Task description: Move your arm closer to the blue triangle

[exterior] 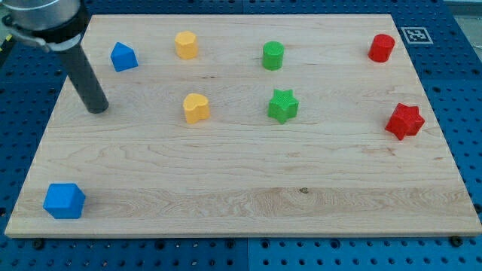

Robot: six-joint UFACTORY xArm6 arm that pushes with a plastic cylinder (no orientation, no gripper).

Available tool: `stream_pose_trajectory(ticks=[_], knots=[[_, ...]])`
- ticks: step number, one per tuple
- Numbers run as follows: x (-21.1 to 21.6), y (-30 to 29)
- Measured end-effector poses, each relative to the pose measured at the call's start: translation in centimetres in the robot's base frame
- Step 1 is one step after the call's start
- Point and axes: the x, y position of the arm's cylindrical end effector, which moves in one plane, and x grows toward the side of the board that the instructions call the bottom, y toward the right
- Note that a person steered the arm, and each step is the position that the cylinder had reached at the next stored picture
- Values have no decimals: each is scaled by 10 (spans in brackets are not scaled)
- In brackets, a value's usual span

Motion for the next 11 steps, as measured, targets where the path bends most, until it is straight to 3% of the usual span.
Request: stream_pose_trajectory(ticks=[2, 5, 6, 10, 11], knots=[[-25, 51], [-77, 70], [-114, 71], [-153, 51], [-151, 1]])
